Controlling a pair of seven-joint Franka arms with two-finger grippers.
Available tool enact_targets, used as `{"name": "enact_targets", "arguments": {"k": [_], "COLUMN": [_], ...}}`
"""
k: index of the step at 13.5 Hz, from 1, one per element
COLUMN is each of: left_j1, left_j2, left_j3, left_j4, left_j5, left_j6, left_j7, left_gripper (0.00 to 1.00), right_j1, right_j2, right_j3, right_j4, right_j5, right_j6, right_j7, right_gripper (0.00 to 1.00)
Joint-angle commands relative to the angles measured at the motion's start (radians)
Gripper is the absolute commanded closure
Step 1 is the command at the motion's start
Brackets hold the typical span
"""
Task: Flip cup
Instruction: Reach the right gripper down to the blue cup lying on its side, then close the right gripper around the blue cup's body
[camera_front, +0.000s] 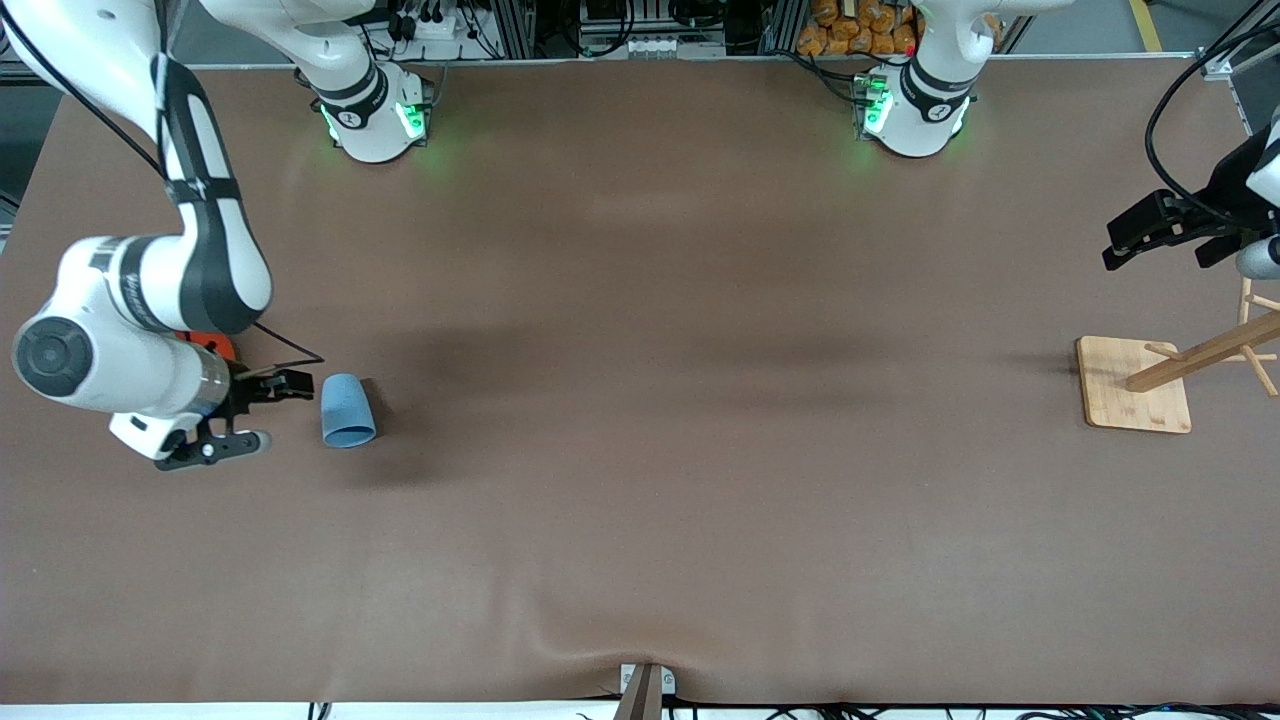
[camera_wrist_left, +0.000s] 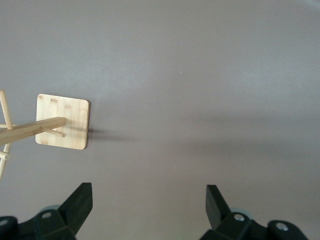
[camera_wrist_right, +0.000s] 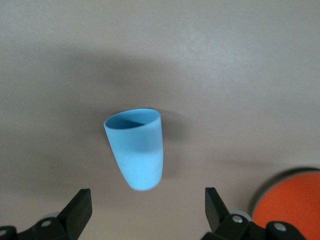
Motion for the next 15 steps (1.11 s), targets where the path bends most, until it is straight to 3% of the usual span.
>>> {"name": "enact_targets", "arguments": {"k": [1, 15], "left_j1": [-0.002, 0.001], "left_j2": [0.002, 0.017], "left_j3": [-0.009, -0.009], "left_j4": [0.015, 0.012], "left_j5": [0.003, -0.001], "left_j6": [-0.014, -0.014], "left_j7": [-0.012, -0.011], "left_gripper": [0.0, 0.0], "right_j1": [0.031, 0.028], "right_j2": [0.043, 0.184], "right_j3": [-0.002, 0.016], "right_j4": [0.001, -0.064], "right_j5": [-0.004, -0.001], "right_j6": [0.02, 0.163], "right_j7": [-0.013, -0.026], "right_gripper": [0.0, 0.0]}}
